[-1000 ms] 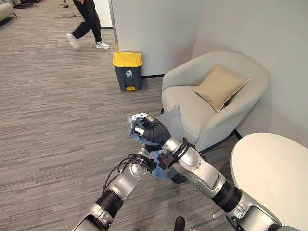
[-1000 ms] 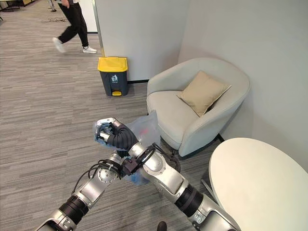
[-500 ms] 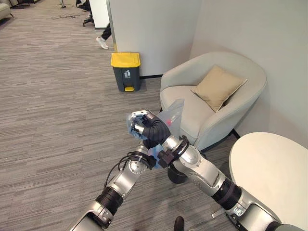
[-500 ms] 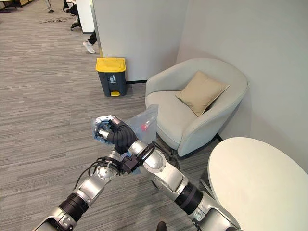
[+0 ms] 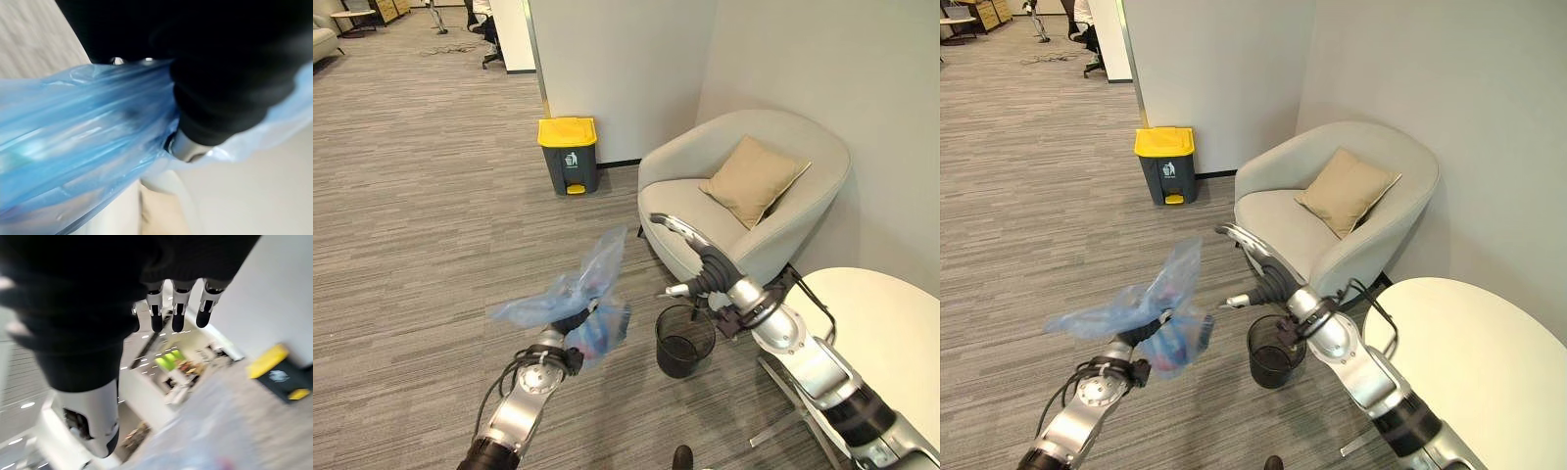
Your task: Gather garbage on tea table into small bin, then transfer packed bag to large trash can.
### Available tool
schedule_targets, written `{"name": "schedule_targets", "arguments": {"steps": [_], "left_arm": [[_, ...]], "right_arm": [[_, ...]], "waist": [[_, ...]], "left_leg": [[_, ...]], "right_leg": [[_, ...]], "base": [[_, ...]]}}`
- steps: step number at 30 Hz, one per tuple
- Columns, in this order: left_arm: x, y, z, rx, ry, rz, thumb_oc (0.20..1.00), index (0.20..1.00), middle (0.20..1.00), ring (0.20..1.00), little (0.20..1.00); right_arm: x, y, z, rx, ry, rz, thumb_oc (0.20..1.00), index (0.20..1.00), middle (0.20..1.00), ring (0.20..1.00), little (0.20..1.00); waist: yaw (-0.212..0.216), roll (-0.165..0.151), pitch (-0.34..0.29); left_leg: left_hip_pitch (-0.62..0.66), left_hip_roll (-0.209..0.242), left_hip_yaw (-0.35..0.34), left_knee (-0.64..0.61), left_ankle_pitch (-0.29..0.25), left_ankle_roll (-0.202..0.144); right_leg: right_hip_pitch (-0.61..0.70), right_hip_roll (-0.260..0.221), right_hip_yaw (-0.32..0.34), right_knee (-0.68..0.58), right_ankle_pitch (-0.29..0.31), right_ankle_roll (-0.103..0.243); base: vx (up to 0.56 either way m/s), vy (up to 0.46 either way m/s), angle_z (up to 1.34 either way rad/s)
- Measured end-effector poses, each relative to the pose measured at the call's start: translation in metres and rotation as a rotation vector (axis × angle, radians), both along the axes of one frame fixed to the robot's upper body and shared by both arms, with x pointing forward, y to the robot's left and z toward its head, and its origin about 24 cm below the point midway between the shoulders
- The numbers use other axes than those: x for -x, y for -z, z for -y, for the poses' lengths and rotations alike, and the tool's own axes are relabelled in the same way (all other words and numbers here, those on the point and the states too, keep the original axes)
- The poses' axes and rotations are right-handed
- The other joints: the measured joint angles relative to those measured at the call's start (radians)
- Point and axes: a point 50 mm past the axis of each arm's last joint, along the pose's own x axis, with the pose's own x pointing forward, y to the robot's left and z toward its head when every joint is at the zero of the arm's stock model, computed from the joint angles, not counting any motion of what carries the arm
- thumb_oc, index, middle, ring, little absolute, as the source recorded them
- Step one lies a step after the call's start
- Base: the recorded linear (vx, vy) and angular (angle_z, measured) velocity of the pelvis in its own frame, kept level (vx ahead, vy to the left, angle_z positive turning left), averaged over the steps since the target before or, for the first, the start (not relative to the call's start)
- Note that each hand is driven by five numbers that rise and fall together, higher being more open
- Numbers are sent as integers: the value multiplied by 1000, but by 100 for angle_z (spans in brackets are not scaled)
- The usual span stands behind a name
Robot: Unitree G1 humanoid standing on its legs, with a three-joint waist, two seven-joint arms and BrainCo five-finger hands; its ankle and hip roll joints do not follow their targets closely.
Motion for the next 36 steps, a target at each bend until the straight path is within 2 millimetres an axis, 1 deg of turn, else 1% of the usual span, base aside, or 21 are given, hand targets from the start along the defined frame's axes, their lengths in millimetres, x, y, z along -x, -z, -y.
{"name": "schedule_targets", "arguments": {"steps": [4, 6, 7, 8, 11, 12, 13, 16, 19, 20, 21, 22, 23, 25, 26, 27, 28, 29, 31, 35, 36], "left_arm": [[20, 20, -21, -4, -61, -105, 200, 200, 200, 200, 200], [32, 32, -31, 27, -97, -171, 200, 200, 200, 200, 200], [44, 40, -41, 31, -138, -217, 200, 200, 200, 200, 200], [48, 44, -45, 33, -141, -241, 200, 200, 200, 200, 200], [72, 59, -65, 55, -221, -334, 200, 200, 200, 200, 200], [80, 64, -71, 52, -247, -367, 200, 200, 200, 200, 200], [86, 68, -75, 49, -258, -393, 200, 200, 200, 200, 200], [99, 78, -78, 51, -268, -459, 200, 200, 200, 200, 200], [110, 84, -79, 75, -299, -493, 200, 200, 200, 200, 200], [114, 86, -78, 89, -308, -503, 200, 200, 200, 200, 200], [110, 85, -77, 118, -318, -490, 200, 200, 200, 200, 200], [110, 86, -76, 130, -321, -490, 200, 200, 200, 200, 200], [109, 86, -75, 134, -320, -488, 200, 200, 200, 200, 200], [100, 83, -74, 145, -316, -467, 200, 200, 200, 200, 200], [97, 83, -72, 157, -316, -461, 200, 200, 200, 200, 200], [86, 81, -68, 175, -307, -435, 200, 200, 200, 200, 200], [74, 78, -65, 184, -297, -412, 200, 200, 200, 200, 200], [74, 78, -65, 183, -296, -413, 200, 200, 200, 200, 200], [73, 78, -66, 181, -295, -413, 200, 200, 200, 200, 200], [72, 77, -70, 164, -304, -412, 200, 200, 200, 200, 200], [72, 75, -75, 147, -305, -411, 200, 200, 200, 200, 200]], "right_arm": [[12, 52, 46, 31, 202, -211, 1000, 1000, 1000, 1000, 1000], [26, 85, 74, 55, 326, -354, 1000, 1000, 1000, 1000, 1000], [36, 108, 92, 83, 420, -467, 1000, 1000, 1000, 1000, 1000], [45, 117, 100, 79, 458, -510, 1000, 1000, 1000, 1000, 1000], [78, 161, 128, 19, 644, -722, 1000, 1000, 1000, 1000, 1000], [88, 172, 134, 40, 676, -783, 1000, 1000, 1000, 1000, 1000], [94, 177, 137, 52, 695, -816, 1000, 1000, 1000, 1000, 1000], [102, 185, 142, 41, 733, -859, 1000, 1000, 1000, 1000, 1000], [101, 186, 142, 8, 751, -863, 1000, 1000, 1000, 1000, 1000], [101, 188, 142, -8, 760, -870, 1000, 1000, 1000, 1000, 1000], [101, 189, 143, -21, 772, -875, 1000, 1000, 1000, 1000, 1000], [101, 189, 142, -40, 783, -875, 1000, 1000, 1000, 1000, 1000], [99, 188, 142, -49, 788, -867, 1000, 1000, 1000, 1000, 1000], [91, 184, 143, -85, 806, -841, 1000, 1000, 1000, 1000, 1000], [87, 182, 143, -91, 816, -823, 1000, 1000, 1000, 1000, 1000], [87, 183, 146, -93, 838, -819, 1000, 1000, 1000, 1000, 1000], [88, 189, 145, -93, 861, -844, 1000, 1000, 1000, 1000, 1000], [82, 186, 145, -93, 851, -826, 1000, 1000, 1000, 1000, 1000], [73, 182, 140, -106, 845, -799, 1000, 1000, 1000, 1000, 1000], [69, 187, 132, -134, 847, -815, 1000, 1000, 1000, 1000, 1000], [68, 189, 127, -145, 840, -823, 1000, 1000, 1000, 1000, 1000]], "waist": [[0, 11, -2], [1, 17, -4], [-3, 27, -1], [-3, 30, 1], [-2, 34, 2], [-2, 36, 4], [-2, 37, 5], [-1, 39, 8], [3, 43, 16], [10, 53, 33], [8, 40, 42], [10, 51, 54], [11, 38, 61], [16, 41, 99], [20, 43, 120], [9, 41, 135], [7, 29, 146], [5, 37, 146], [8, 27, 148], [7, -2, 144], [10, -14, 142]], "left_leg": [[-2, 0, 0, 0, -1, 1], [-6, 0, 0, 0, -2, 3], [-13, 0, -1, 0, -3, 5], [-16, 2, -1, 0, -3, 5], [-17, 9, -2, 0, -8, 11], [-19, 10, -2, -1, -9, 11], [-24, 12, -3, -1, -9, 10], [-29, 17, -7, 0, -8, 9], [-32, 21, -10, 0, -10, 5], [-42, 22, -16, 9, -11, 4], [-54, 22, -24, 26, -13, 2], [-76, 22, -35, 34, -13, 2], [-93, 22, -43, 43, -13, 1], [-136, 23, -63, 79, -10, 3], [-157, 24, -67, 99, -14, -3], [-183, 36, -38, 118, -22, -8], [-190, 74, 93, 160, -34, 1], [-191, 92, 142, 168, -35, -9], [-187, 80, 143, 164, -29, -7], [-185, 36, 134, 166, -45, 19], [-187, 17, 136, 165, -51, 29]], "right_leg": [[-1, 0, 0, 0, -1, 0], [-4, 0, -1, 0, -2, 0], [-10, 0, -1, 0, -2, 0], [-12, 1, -1, -1, -2, 0], [-12, 7, -2, -5, -4, -1], [-15, 9, -1, -5, -4, -1], [-19, 10, -2, -5, -4, -1], [-24, 14, -6, -6, -4, -1], [-24, 18, -9, -6, -5, -2], [-27, 19, -11, -4, -6, -3], [-26, 17, -15, -4, -13, -13], [-36, 16, -25, 0, -15, -17], [-44, 14, -32, 0, -15, -17], [-58, 16, -40, 3, -15, -17], [-59, 11, -53, 5, -9, -14], [-58, -3, -105, 1, -2, -15], [-57, -26, -150, 0, -20, -33], [-56, -25, -167, 7, -21, -32], [-54, -47, -173, 26, -26, -13], [-63, -88, -167, 56, -31, 16], [-81, -108, -161, 85, -35, 26]], "base": [[0, 0, 0], [0, 0, 0], [-1, -32, 0], [-4, -32, 0], [-5, -32, -1], [0, -36, -1], [-3, -38, 3], [-17, -41, 4], [-76, -46, 3], [-129, -37, 11], [-104, -14, 25], [-55, 1, 31], [-97, -3, 40], [-132, 28, 37], [-4, 78, 69], [31, 123, 116], [133, 167, 117], [17, 196, 83], [34, 245, 25], [55, 208, 10], [74, 198, 1]]}}
